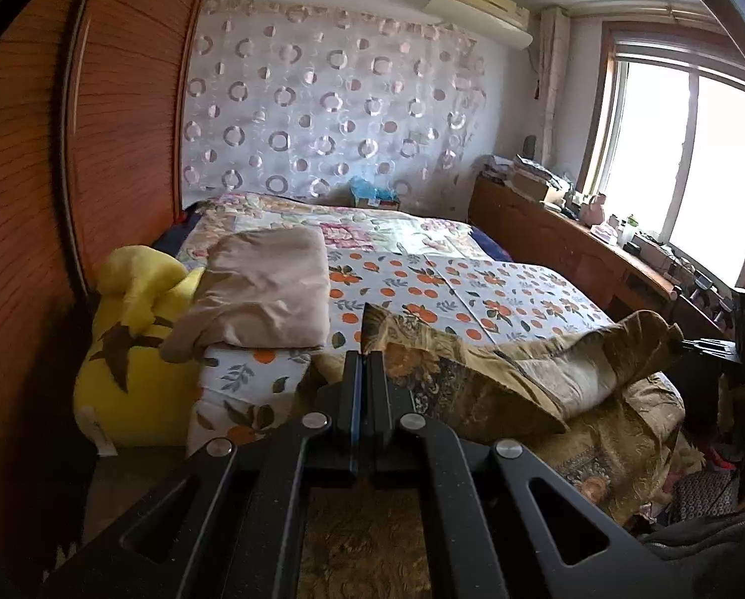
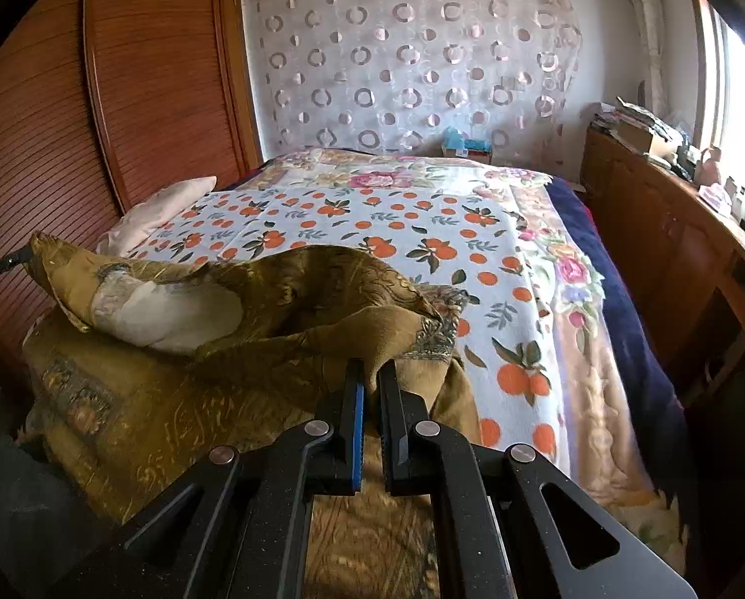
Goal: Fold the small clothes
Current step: 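Lift the shirt hem with both grippers, fold it toward the collar, release, then grasp the folded edge of the brown shirt with both grippers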
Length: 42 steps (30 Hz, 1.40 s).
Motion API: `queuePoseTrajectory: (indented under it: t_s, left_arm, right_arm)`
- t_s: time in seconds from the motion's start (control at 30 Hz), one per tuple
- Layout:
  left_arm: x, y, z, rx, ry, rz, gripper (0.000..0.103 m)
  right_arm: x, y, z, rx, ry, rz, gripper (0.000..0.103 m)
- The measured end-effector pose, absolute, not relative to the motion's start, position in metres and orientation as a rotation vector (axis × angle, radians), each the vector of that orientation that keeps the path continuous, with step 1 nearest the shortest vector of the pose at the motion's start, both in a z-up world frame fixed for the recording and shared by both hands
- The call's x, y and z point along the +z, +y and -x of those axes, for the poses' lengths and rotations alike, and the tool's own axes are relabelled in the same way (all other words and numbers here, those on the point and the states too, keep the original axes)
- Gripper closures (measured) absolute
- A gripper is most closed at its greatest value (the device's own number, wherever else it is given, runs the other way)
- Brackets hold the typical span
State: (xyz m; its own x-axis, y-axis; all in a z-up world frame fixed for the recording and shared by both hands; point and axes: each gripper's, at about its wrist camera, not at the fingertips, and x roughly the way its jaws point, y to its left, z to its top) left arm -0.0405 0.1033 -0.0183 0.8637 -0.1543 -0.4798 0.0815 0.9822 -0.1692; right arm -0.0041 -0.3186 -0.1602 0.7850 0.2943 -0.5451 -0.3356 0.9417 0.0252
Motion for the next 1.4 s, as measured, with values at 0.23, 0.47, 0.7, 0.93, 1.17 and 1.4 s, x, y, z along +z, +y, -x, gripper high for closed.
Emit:
queuePoseTrajectory:
  t_s: [0.23,0.47,0.7,0.93,1.17,1.4]
  left_arm:
    - [-0.017,0.096,0.054,-0.109,0.537,0.100,0.101]
    - [-0.036,0.093,0.039,-0.066,0.606,0.056,0.094]
    - [-0.023,0.098,0.028,-0.069,0.569,0.037,0.041]
    - [-0.036,0.106,-0.013,-0.051,0.606,0.021,0.039]
    - [-0.064,0.110,-0.049,-0.032,0.706,-0.002,0.039]
    - [-0.087,0.115,-0.065,-0.054,0.818,-0.003,0.039]
  right_arm:
    - [-0.163,-0.324,0.023,0.347,0.594,0.098,0.098]
    - [-0.174,-0.327,0.016,0.326,0.661,0.106,0.098]
    - [-0.145,-0.339,0.013,0.252,0.599,0.122,0.066]
    - [-0.144,-0.335,-0.021,0.247,0.583,0.109,0.047]
    - [-0.178,-0.332,-0.076,0.289,0.639,0.066,0.047]
    - [-0.195,-0.321,-0.109,0.298,0.718,0.090,0.047]
